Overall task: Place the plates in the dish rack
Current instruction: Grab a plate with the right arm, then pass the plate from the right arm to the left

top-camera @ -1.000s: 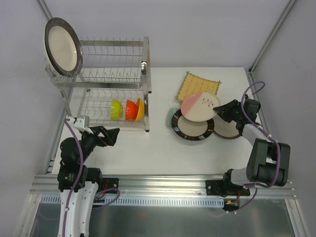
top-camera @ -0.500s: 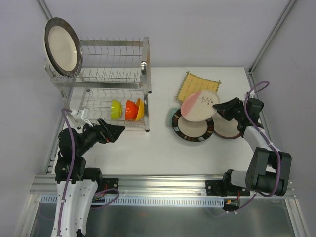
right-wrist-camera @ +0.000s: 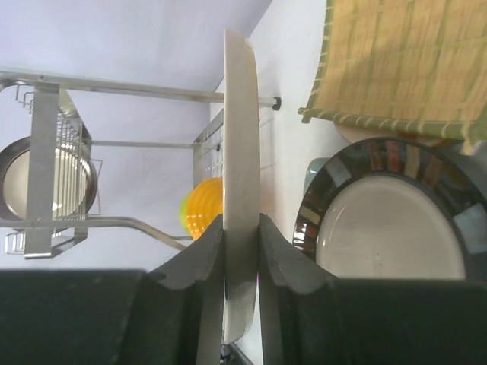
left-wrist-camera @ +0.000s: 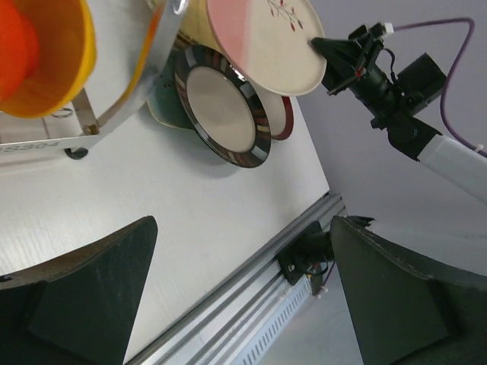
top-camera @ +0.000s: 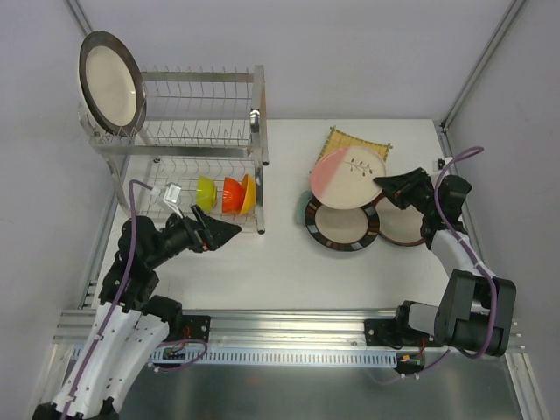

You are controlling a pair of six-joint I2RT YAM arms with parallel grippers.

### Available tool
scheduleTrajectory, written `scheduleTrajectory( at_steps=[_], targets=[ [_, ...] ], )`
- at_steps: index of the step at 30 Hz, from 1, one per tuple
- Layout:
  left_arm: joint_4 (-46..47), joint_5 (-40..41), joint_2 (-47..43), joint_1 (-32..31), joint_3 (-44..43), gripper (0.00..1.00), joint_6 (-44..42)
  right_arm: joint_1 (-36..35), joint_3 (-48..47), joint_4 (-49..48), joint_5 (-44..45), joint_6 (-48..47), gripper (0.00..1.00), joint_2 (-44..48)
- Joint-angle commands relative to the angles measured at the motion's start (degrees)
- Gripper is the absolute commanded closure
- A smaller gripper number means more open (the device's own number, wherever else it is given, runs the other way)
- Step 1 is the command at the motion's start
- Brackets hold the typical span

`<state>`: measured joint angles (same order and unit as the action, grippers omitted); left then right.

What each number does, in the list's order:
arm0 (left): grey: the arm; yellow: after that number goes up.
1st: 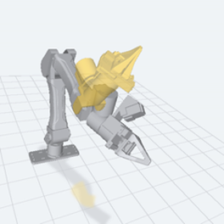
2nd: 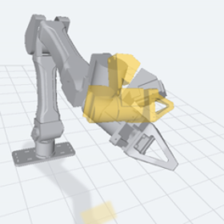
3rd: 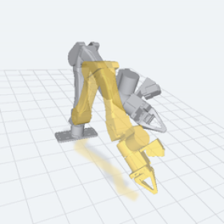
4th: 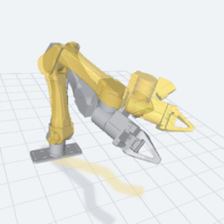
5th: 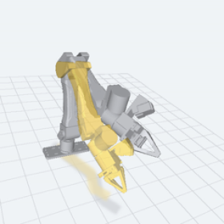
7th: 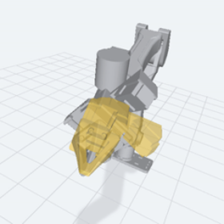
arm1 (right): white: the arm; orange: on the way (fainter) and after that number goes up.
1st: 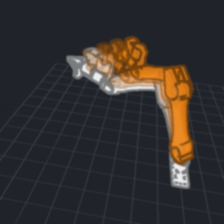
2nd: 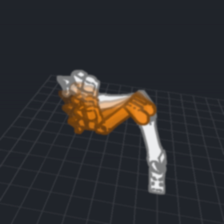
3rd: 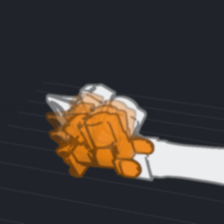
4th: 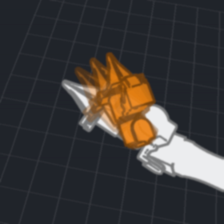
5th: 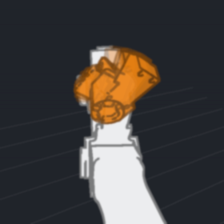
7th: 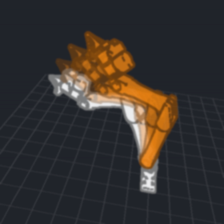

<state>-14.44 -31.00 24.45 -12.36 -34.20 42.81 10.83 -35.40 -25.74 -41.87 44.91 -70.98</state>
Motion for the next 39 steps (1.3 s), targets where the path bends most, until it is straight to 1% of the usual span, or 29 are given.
scheduleTrajectory(
  at_steps=[1,2,3,5,6,7,8,9,11,12,14,15,16,18,21,24,27,31,34,35,39],
  targets=[
    [6.17,9.34,3.40,-8.53,-2.28,0.02,2.98,-0.37,0.41,-13.63,-6.38,7.38,0.99,3.13],
    [6.87,11.04,5.94,-11.25,-2.45,0.01,3.16,-0.46,0.76,-15.12,-6.65,8.52,0.99,3.22],
    [8.44,12.97,7.27,-15.72,-2.80,0.01,3.33,-0.55,1.38,-15.92,-7.00,9.14,0.99,3.30],
    [9.77,18.85,11.31,-20.23,-3.94,0.01,3.51,-0.72,2.00,-18.03,-8.23,10.46,0.99,3.65],
    [11.26,20.79,12.63,-24.25,-4.47,0.01,3.34,-0.81,2.43,-18.99,-8.58,11.86,0.99,3.92],
    [11.88,24.64,15.17,-26.03,-5.61,0.01,3.34,-0.98,3.40,-20.91,-9.19,12.66,0.99,4.70],
    [12.67,26.50,16.24,-27.61,-6.14,0.01,3.34,-0.99,3.84,-21.54,-9.46,13.36,0.99,5.06],
    [13.37,28.09,17.46,-30.76,-6.67,0.01,3.25,-1.16,4.19,-22.16,-9.72,14.41,0.99,5.41],
    [14.26,33.61,21.16,-33.50,-8.34,0.01,3.42,-1.95,5.42,-23.39,-10.43,15.03,0.99,6.72],
    [15.83,35.64,22.30,-35.87,-8.87,0.01,3.51,-2.21,5.77,-23.66,-10.95,15.65,0.99,7.25],
    [16.98,39.33,25.54,-38.25,-10.27,0.01,3.77,-2.83,7.00,-24.45,-11.22,16.18,0.99,8.13],
    [17.16,43.62,26.43,-39.05,-10.71,0.01,4.73,-3.44,7.36,-24.80,-11.22,16.44,0.99,9.10],
    [17.77,45.40,28.18,-40.62,-11.24,0.01,5.35,-3.71,8.06,-25.67,-11.57,17.14,0.99,9.45],
    [18.48,50.14,29.60,-41.86,-11.51,0.01,7.45,-4.23,8.85,-27.69,-11.92,18.20,0.99,10.50],
    [21.11,54.11,32.24,-44.23,-11.86,0.01,9.04,-5.11,10.52,-30.33,-12.36,21.44,0.99,11.65],
    [23.04,60.25,35.31,-46.61,-12.30,0.02,10.45,-6.08,12.02,-34.72,-12.54,24.70,0.99,12.53],
    [25.94,62.55,36.89,-48.37,-11.86,0.03,10.90,-7.40,13.07,-38.14,-13.06,27.33,0.99,13.06],
    [32.71,64.66,38.13,-49.60,-10.28,0.11,10.19,-8.28,14.65,-41.06,-13.24,29.62,0.99,13.59],
    [34.56,64.93,39.18,-50.39,-10.45,0.15,9.40,-8.54,15.36,-42.99,-13.33,30.85,0.99,13.68],
    [35.09,65.02,39.62,-50.65,-10.54,0.18,9.05,-8.46,15.53,-44.47,-13.42,31.90,1.00,13.50],
    [35.97,65.02,40.50,-51.45,-10.45,0.25,8.79,-8.54,15.80,-47.81,-13.42,34.27,0.99,12.62]
  ],
)
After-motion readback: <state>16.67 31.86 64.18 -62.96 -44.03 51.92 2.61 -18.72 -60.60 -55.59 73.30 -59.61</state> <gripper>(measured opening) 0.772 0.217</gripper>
